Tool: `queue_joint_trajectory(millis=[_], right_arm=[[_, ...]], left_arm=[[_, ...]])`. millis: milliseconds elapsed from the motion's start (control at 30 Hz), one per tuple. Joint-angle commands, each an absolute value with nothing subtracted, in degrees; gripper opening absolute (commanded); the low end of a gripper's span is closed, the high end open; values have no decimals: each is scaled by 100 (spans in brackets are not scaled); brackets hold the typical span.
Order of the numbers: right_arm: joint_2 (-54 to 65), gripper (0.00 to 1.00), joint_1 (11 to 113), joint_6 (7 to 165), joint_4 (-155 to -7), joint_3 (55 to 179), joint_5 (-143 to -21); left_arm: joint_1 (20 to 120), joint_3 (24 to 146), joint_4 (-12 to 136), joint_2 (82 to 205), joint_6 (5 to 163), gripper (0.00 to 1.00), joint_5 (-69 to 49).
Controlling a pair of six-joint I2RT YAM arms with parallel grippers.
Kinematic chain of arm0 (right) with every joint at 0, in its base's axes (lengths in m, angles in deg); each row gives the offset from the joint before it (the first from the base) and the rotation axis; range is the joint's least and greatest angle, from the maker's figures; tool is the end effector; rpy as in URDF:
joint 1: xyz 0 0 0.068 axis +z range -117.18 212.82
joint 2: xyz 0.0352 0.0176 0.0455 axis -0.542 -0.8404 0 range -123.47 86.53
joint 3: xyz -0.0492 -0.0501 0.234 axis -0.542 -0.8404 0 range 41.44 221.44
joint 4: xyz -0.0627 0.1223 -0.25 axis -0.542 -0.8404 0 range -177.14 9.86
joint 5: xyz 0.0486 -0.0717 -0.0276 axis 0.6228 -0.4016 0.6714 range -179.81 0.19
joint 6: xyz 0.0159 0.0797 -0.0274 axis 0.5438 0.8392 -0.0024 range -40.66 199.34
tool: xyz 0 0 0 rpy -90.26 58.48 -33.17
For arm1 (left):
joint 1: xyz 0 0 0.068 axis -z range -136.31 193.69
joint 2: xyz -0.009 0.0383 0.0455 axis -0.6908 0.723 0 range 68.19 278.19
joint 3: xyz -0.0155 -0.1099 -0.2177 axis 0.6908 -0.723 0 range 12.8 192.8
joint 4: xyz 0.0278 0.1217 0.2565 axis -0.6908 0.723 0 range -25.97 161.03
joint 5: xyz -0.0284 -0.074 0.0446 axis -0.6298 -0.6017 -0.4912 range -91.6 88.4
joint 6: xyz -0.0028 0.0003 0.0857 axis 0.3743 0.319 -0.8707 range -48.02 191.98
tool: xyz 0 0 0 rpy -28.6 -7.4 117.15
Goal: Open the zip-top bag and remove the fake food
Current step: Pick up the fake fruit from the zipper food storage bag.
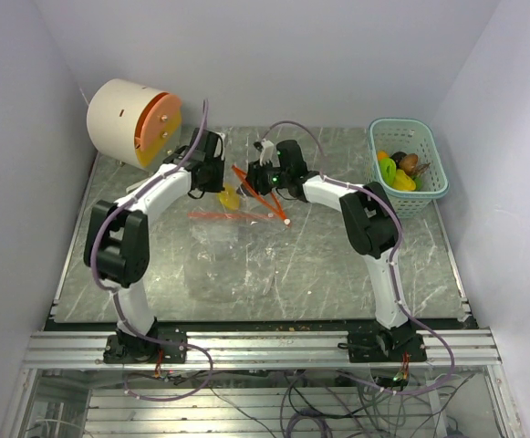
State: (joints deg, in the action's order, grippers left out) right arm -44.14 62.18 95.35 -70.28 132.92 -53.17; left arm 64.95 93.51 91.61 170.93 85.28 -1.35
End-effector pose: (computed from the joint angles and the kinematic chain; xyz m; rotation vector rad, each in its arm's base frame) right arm 0.4465 0.3029 0.1011 -0.6592 2.0722 1.1340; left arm 0.4118 -0.1597 0.1824 0.1684 2.4486 -0.2629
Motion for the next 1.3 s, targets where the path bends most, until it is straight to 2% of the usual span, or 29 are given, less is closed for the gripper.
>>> queue_joint_trajectory(millis=[0, 67, 300, 500, 633, 1000, 1200, 1267], right_arm=[[-4625, 39, 6217, 9546, -6946, 13576, -5236], [-4663, 40, 6216, 9565, -6934, 13626, -5224], [-4815, 42, 6149, 9640, -6865, 13766, -5137], [-5162, 60, 6142, 9922, -6638, 14090, -4992], [-5481, 64, 6159, 10043, -6649, 14580, -4997], [-5875, 66, 6191, 9975, -6717, 14750, -5038], [-5793, 63, 6239, 10236, -6746, 14643, -4809], [-5695, 69, 6296, 10215, -6844, 14469, -4822]], left_arm=[[6316, 9695, 9067, 17709, 8518, 12, 90], [6266, 9916, 9151, 17969, 8481, 7, 179], [6224, 9932, 9164, 18241, 8497, 7, 392], [6229, 10071, 9089, 18618, 8417, 7, 225], [6267, 10533, 9282, 19077, 8322, 7, 52], [6472, 10759, 9290, 19272, 8415, 7, -328], [6555, 10505, 9112, 19165, 8600, 7, -410], [6571, 10491, 9088, 19146, 8679, 7, -438]])
